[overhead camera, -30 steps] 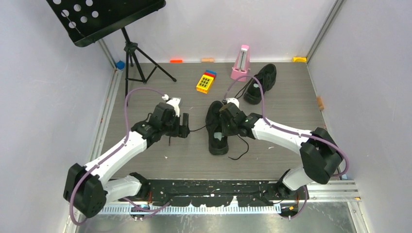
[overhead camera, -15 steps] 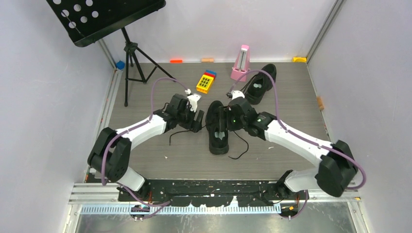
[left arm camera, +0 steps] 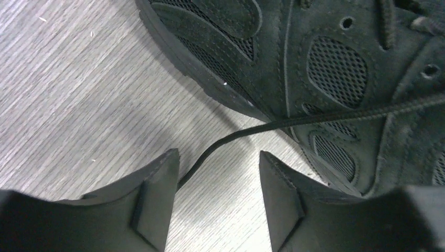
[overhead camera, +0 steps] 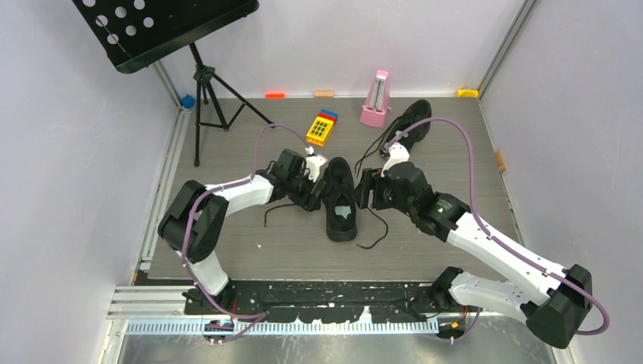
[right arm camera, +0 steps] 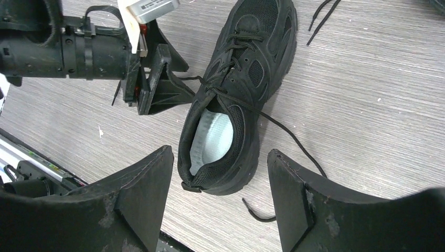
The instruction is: Tie the shoes
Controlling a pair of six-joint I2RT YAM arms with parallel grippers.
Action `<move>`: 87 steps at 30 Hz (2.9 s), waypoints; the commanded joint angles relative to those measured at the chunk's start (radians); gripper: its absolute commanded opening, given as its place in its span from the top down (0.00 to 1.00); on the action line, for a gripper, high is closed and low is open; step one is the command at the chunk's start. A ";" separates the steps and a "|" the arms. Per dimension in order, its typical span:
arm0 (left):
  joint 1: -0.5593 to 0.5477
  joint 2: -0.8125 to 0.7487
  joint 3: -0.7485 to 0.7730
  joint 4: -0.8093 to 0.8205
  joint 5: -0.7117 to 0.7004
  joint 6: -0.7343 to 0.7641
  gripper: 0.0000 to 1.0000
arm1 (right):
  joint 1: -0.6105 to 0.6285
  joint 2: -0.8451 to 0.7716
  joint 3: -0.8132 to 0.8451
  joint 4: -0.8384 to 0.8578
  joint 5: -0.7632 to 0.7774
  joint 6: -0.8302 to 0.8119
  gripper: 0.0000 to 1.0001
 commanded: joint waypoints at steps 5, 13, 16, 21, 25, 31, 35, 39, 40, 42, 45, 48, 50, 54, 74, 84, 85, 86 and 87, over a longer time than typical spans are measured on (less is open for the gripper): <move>-0.010 0.070 0.042 0.111 0.013 0.030 0.77 | -0.004 -0.049 -0.025 0.041 -0.011 0.011 0.34; -0.009 -0.077 0.016 0.106 0.034 -0.098 1.00 | -0.005 -0.023 0.016 0.034 -0.079 -0.062 0.43; -0.009 -0.163 -0.027 0.095 0.026 -0.126 1.00 | -0.008 0.039 0.087 -0.004 -0.114 -0.099 0.43; -0.009 -0.242 -0.085 0.088 0.013 -0.168 1.00 | -0.012 0.205 0.222 -0.044 -0.233 -0.127 0.46; -0.009 -0.313 -0.128 0.110 -0.038 -0.198 1.00 | -0.017 0.294 0.308 -0.047 -0.260 -0.146 0.50; -0.009 -0.421 -0.188 0.197 -0.048 -0.252 1.00 | -0.036 0.374 0.385 -0.043 -0.302 -0.167 0.48; -0.009 -0.391 -0.183 0.230 -0.012 -0.285 1.00 | -0.066 0.452 0.471 -0.116 -0.292 -0.090 0.33; -0.009 -0.365 -0.196 0.289 0.006 -0.321 1.00 | -0.078 0.470 0.463 -0.078 -0.363 -0.028 0.29; -0.009 -0.363 -0.198 0.299 0.007 -0.326 1.00 | -0.078 0.472 0.460 -0.071 -0.358 -0.019 0.29; -0.008 -0.358 -0.199 0.314 0.006 -0.337 1.00 | -0.081 0.483 0.463 -0.066 -0.340 -0.005 0.29; -0.009 -0.359 -0.208 0.360 0.014 -0.355 1.00 | -0.095 0.517 0.483 -0.072 -0.357 0.076 0.30; -0.009 -0.351 -0.220 0.398 0.021 -0.378 1.00 | -0.098 0.548 0.490 -0.062 -0.384 0.165 0.32; -0.009 -0.339 -0.217 0.407 0.025 -0.385 1.00 | -0.099 0.562 0.495 -0.051 -0.390 0.178 0.35; -0.010 -0.320 -0.207 0.416 0.042 -0.394 1.00 | -0.098 0.584 0.515 -0.075 -0.343 0.142 0.35; -0.013 -0.291 -0.188 0.444 0.063 -0.406 1.00 | -0.098 0.662 0.556 -0.082 -0.290 0.091 0.39; -0.021 -0.275 -0.187 0.477 0.057 -0.422 1.00 | -0.098 0.681 0.575 -0.086 -0.309 0.094 0.69; -0.021 -0.273 -0.186 0.481 0.056 -0.425 1.00 | -0.098 0.681 0.575 -0.087 -0.311 0.097 0.72; -0.023 -0.272 -0.185 0.484 0.054 -0.428 1.00 | -0.099 0.681 0.575 -0.086 -0.313 0.101 0.75; -0.023 -0.269 -0.184 0.488 0.052 -0.431 1.00 | -0.099 0.679 0.576 -0.087 -0.313 0.103 0.78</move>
